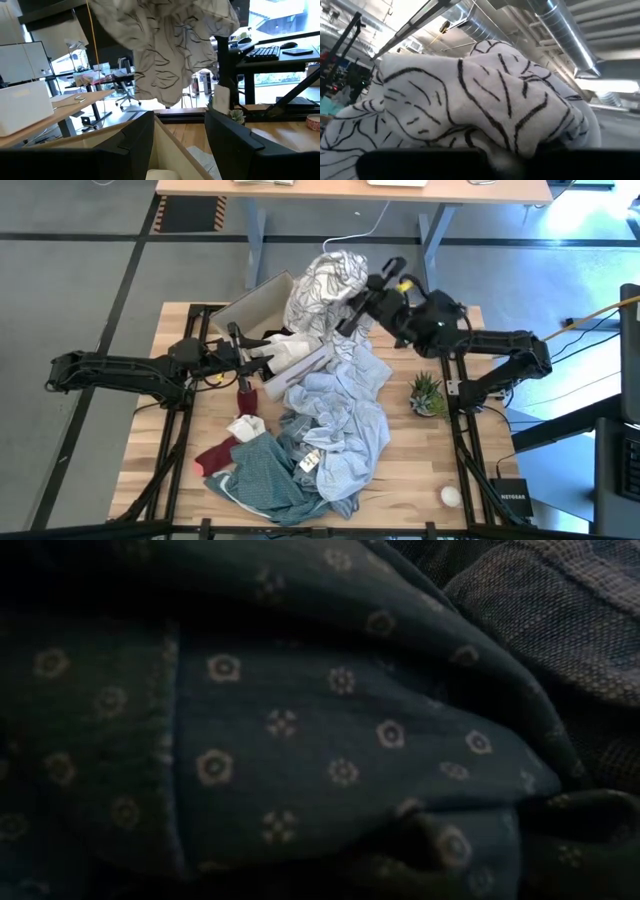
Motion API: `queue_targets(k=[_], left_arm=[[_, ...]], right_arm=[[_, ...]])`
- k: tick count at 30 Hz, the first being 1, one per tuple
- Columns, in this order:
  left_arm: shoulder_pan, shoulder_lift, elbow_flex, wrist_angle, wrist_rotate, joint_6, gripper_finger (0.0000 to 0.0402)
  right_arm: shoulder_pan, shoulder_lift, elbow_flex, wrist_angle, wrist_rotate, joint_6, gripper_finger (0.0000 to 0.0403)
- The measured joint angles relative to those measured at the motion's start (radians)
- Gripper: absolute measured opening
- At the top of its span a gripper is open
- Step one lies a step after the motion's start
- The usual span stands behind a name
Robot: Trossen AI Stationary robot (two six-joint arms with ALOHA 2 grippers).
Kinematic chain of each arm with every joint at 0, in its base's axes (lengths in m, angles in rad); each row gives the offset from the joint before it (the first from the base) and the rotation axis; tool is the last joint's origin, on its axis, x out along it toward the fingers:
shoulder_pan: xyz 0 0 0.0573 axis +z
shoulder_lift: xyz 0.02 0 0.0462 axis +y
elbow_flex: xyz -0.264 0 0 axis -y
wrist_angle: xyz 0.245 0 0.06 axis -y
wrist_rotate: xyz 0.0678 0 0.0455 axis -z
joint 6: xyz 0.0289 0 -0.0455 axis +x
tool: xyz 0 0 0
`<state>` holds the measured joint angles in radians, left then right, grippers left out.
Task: Sort clothes
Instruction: Put the white shirt into the laundry organizer, then put the light blue shirt into the laundry organizer
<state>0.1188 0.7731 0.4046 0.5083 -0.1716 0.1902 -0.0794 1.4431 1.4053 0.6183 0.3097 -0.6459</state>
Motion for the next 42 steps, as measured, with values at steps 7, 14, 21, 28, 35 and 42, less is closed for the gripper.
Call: queue_targets(k=[7, 14, 21, 28, 35, 42], left_arm=[[0.0, 0.0, 0.0, 0.0, 0.0, 0.0, 0.0171], [0.0, 0.0, 0.0, 0.0, 0.0, 0.0, 0.0171], [0.0, 0.0, 0.0, -0.004, 0.0, 0.0, 0.0171], [0.0, 0.0, 0.0, -0.003, 0.0, 0.0, 0.0171], [0.004, 0.0, 0.0, 0.0, 0.0, 0.008, 0.0171], [0.005, 0.0, 0.0, 0.008, 0.0, -0.001, 0.0171]], right_arm=[[-0.076, 0.114, 0.073, -0.043, -0.06, 0.121, 0.0035], [-0.107, 0.211, 0.094, -0.17, 0.013, 0.148, 0.0035], [-0.104, 0.258, 0.094, -0.452, 0.073, 0.163, 0.0068], [-0.103, 0.232, 0.094, -0.72, 0.072, 0.33, 0.0161], [-0.044, 0.179, 0.207, -1.149, 0.117, 0.356, 0.0238], [0.096, 0.165, 0.357, -1.603, 0.035, 0.556, 0.0252]])
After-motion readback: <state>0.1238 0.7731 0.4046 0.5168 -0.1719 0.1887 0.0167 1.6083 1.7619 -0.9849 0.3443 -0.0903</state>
